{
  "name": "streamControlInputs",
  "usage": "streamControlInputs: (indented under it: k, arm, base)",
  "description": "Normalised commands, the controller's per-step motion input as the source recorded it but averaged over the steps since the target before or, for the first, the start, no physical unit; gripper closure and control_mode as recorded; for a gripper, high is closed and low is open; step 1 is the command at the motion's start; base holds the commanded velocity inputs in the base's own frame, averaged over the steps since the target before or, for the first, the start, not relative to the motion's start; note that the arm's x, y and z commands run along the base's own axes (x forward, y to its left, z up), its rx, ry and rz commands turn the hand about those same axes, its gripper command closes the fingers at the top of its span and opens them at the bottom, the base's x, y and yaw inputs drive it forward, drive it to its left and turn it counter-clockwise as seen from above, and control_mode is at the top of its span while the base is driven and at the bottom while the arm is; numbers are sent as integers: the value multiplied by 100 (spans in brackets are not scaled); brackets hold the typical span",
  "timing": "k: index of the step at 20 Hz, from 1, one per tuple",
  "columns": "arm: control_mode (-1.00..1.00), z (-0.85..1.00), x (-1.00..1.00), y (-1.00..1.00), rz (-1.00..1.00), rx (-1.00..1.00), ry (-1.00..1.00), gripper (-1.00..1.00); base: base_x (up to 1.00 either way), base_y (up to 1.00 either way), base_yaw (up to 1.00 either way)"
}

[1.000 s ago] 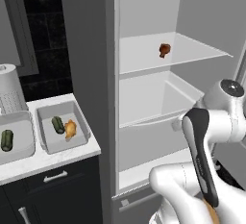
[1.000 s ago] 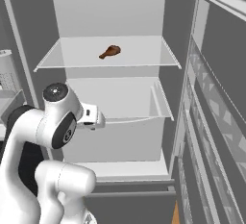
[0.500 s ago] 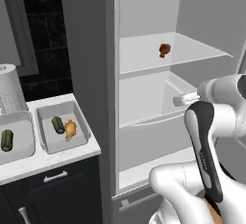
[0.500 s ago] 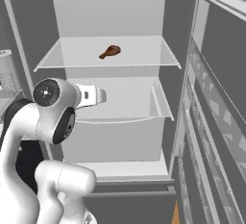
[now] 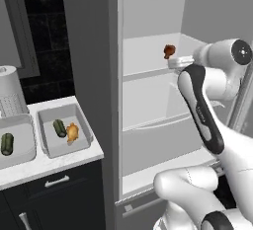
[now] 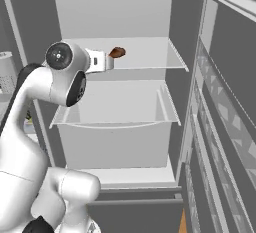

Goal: Place one cucumber and one chicken drumstick in each tupperware on the nearby counter, to pack two identical lunches.

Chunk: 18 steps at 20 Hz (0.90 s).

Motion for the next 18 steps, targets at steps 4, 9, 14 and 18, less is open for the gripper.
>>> streamControlInputs:
  k: [4,9,14,18]
  arm:
    - [-100,79,85,3,0,4,7,-100]
    - [-100,-7,100,33,-10,-1,20,-100]
    - [-100,-32,86,20,-18,-9,36,-100]
    - [-100,-40,69,-3,-14,-10,37,-100]
  base:
    - [0,0,0]
    - [0,0,0]
    - [0,0,0]
    - [0,0,0]
